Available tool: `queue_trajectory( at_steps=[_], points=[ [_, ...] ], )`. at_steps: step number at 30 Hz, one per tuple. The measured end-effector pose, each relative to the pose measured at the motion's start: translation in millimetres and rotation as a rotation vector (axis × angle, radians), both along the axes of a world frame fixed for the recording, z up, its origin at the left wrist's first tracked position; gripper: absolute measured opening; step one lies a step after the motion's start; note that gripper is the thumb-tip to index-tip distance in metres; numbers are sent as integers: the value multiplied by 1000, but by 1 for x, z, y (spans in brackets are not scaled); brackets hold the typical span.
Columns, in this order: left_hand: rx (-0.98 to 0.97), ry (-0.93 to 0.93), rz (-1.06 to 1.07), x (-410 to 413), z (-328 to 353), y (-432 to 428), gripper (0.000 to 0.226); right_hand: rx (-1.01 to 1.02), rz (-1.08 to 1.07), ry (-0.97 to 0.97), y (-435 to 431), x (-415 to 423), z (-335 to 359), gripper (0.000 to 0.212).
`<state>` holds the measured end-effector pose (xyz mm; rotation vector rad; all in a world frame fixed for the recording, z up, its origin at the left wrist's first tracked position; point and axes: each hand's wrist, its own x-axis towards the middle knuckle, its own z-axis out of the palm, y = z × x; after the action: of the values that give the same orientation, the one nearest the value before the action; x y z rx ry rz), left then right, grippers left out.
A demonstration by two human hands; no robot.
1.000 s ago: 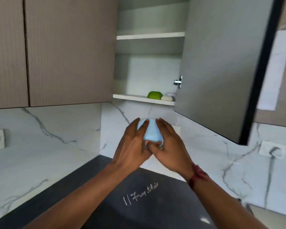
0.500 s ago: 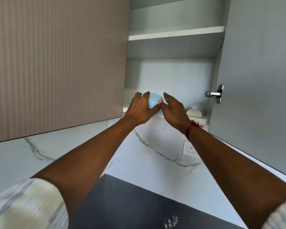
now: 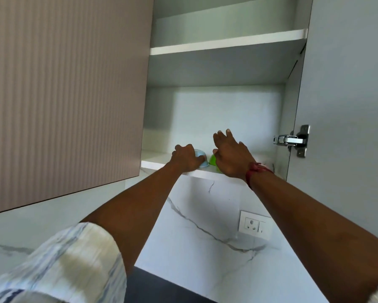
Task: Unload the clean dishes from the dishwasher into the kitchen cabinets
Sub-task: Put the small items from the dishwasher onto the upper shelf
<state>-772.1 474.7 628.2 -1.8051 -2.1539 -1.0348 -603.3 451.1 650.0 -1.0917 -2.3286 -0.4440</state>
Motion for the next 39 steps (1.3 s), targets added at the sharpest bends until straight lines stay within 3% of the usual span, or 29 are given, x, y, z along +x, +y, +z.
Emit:
queue_trajectory(
  at_steps=[5,10,15,22,31,39],
  points=[
    [-33,-20,37,0,0,-1,82,42,-48,0,11,-1,-17,54],
    [338,72,3,21,-25,-50,60,135,-73,66,-4,4,-39,56],
    [488,202,-211,44,-92,-119,60,196,-41,96,-57,19,-76,62],
    [342,165,-337,102,-215,-208,74,76,-59,52,-166,84,-193,65],
    [122,272,-681,239,-303,-328,90,-112,-393,-75,-325,246,-314,68],
    [7,245,-986,400,-350,-434,78,-237,-649,106,-484,392,-359,68]
  ],
)
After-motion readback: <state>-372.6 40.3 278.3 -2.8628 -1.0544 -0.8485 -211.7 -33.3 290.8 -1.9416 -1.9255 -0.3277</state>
